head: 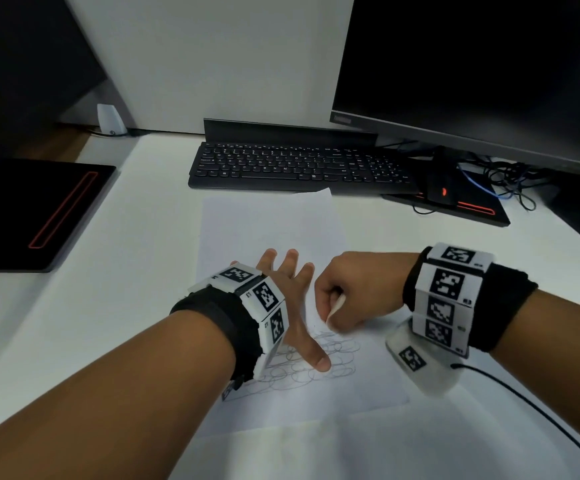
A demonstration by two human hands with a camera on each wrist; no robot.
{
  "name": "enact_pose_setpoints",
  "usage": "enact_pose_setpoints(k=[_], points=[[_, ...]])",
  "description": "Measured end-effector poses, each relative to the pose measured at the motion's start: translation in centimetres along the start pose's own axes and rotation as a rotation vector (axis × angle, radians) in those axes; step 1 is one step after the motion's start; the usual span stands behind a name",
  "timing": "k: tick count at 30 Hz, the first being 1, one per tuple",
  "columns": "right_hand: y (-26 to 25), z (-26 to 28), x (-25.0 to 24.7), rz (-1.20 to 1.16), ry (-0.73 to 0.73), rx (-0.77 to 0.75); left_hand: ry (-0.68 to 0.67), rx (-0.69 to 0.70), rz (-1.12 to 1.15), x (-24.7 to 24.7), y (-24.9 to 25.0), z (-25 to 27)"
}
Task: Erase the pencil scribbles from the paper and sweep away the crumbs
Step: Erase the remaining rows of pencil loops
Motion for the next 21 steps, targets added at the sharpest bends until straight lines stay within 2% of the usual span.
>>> enact_pose_setpoints(k=[1, 5, 8, 10, 14, 18, 21], points=[[0.1, 0.1, -0.1, -0.029, -0.008, 0.004, -0.003, 0.001, -0.001, 0.0, 0.0, 0.0], [1.5, 0.3, -2.0, -0.093, 0.136, 0.091, 0.000, -0.002, 0.001, 0.2, -0.1, -0.2], [0.7, 0.2, -0.5, -0.024, 0.042, 0.023, -0.005, -0.002, -0.010, 0.1, 0.0, -0.1], [0.6, 0.4, -0.2, -0.064, 0.004, 0.012, -0.006, -0.001, -0.012, 0.1, 0.0, -0.1], [1.8, 0.4, -1.9, -0.102, 0.146, 0.097, -0.001, -0.008, 0.005, 0.2, -0.1, -0.3], [0.7, 0.5, -0.2, -0.040, -0.010, 0.023, 0.001, -0.002, -0.003, 0.3, -0.1, -0.4], [1.8, 0.8, -1.5, -0.116, 0.094, 0.095, 0.004, -0.002, 0.004, 0.4, -0.2, -0.5]])
Point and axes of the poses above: each hand's wrist, its own z-axis away from the middle knuckle, its own x-axis out of the palm, y = z × x, the point moved 2 cm from there along -z, towards the middle knuckle, and after that the axes turned 5 degrees about -z, right-handed, at the moved point
